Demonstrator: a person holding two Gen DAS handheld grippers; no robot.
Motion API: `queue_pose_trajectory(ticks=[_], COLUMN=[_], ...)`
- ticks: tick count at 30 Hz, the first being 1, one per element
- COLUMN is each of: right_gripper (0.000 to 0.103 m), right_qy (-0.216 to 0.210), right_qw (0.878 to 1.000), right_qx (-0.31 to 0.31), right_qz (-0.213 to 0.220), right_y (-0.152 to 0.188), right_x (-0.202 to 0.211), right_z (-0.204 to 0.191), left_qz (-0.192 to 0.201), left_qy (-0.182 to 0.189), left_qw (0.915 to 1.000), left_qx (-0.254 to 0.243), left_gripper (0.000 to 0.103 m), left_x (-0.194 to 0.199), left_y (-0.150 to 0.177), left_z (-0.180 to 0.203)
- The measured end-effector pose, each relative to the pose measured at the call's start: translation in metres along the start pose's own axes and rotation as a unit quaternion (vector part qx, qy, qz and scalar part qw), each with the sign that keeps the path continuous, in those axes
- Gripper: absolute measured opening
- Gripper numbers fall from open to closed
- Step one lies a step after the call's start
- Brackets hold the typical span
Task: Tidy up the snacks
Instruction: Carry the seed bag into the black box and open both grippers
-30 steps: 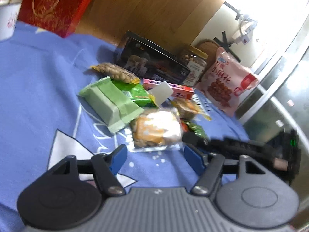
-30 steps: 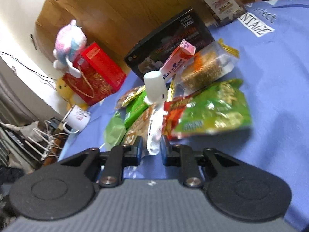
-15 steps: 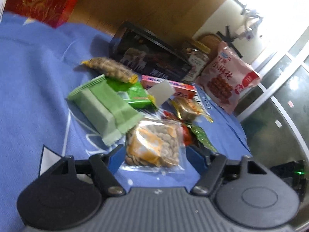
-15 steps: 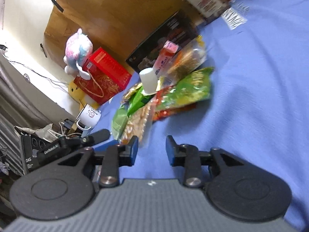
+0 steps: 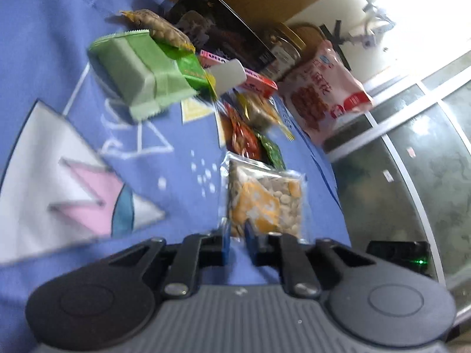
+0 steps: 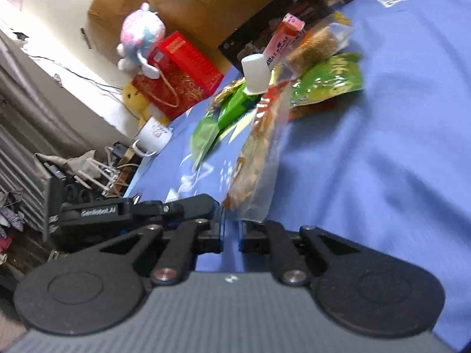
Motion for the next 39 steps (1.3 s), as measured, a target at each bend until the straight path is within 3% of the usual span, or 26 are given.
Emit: queue_pose_trajectory(ticks=[4,7,9,13,14,17,21,25,31,39], right_gripper=[0.038,0.048,0.048,0.046,0.043,0.027,0.019,0.018,0.018,0.018], right_qy=[0.015,0.048,0.061,0.049,0.037,0.034,0.030,0.025,0.030,0.117], right_qw=[1.000,0.998,0.997,0.998,0.998,0.999,0.999,0.998,0.994,0.981], right_qx=[0.007,0.016,0.007,-0.016,-0.024,-0.025,-0.020,0.013,0.057,0.112], right_qz=[0.009,0.040,0.047,0.039,0.037,0.027,0.033,0.050,0.090,0.108], right_y=[0.009,0.003,-0.001,-0.006,-0.008,-0.011,-0.008,-0.023,-0.099,-0.214], right_x=[0.030,0.048,0.051,0.032,0.026,0.010,0.006,0.009,-0.013,-0.088], right_z=[0.004,0.009,0.018,0.032,0.034,0.031,0.027,0.010,0.007,0.038], left_qz=[0.016,0.016,-0.002,-0.036,-0.038,-0.047,-0.027,-0.005,0.055,0.111], left_qy=[-0.007,-0.013,-0.016,0.016,0.024,0.016,0.014,0.025,0.008,-0.067], left_qw=[0.9997,0.9991,0.9988,0.9987,0.9987,0.9986,0.9995,0.9994,0.9941,0.9838], left_qx=[-0.018,-0.037,-0.045,-0.032,-0.024,-0.017,-0.010,-0.023,-0.094,-0.123], left_gripper=[0.035,0.045,0.053,0.052,0.047,0.020,0.019,0.019,0.020,0.025], left_x=[0.012,0.007,-0.005,-0.022,-0.025,-0.035,-0.028,-0.014,-0.013,-0.070], left_y=[-0.005,-0.013,-0.019,-0.023,-0.023,-0.015,-0.011,-0.023,-0.092,-0.223], left_z=[0.006,0.015,0.019,0.017,0.015,0.012,0.010,0.025,0.078,0.113])
Point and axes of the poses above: each gripper's, at about its wrist camera, not at the fingertips, and x roughly against the way its jaws point, z to its right, y to its underside, the point moved 2 cm from there along -x, roughly the way its jaws point, and after that the axes turned 13 degrees about x, right-handed, at the moved point
